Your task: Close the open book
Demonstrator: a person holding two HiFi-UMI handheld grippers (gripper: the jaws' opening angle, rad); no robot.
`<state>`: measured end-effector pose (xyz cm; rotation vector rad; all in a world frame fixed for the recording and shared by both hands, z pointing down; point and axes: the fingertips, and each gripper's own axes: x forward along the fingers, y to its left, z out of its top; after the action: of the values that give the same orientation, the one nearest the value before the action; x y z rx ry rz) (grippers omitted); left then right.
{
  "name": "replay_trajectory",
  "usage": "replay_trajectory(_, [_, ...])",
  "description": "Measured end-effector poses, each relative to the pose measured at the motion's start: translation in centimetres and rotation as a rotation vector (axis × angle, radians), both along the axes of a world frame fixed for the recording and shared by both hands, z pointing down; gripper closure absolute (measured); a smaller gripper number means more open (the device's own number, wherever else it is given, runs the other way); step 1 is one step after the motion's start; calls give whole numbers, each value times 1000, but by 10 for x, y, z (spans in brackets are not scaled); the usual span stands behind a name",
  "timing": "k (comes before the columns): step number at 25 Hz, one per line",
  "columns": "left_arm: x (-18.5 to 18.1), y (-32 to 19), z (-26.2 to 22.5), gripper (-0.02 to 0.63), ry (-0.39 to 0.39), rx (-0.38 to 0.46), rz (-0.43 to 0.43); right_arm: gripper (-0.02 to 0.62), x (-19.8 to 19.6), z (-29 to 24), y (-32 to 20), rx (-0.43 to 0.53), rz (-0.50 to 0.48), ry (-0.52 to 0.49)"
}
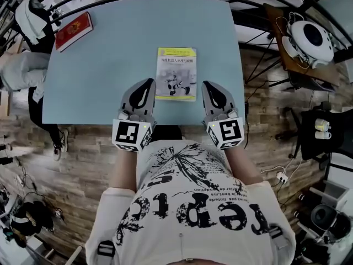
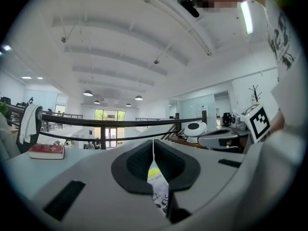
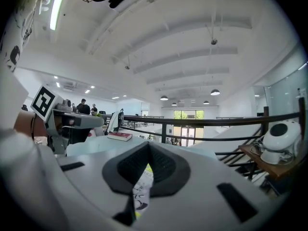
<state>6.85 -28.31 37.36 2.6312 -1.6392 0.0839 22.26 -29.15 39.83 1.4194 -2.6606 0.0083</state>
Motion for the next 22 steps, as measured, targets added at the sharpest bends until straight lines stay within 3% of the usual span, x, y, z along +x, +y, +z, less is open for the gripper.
replay_trajectory(22, [-4,-12,5,581,12,-30,2,586,-2,-4,-7,16,25,25])
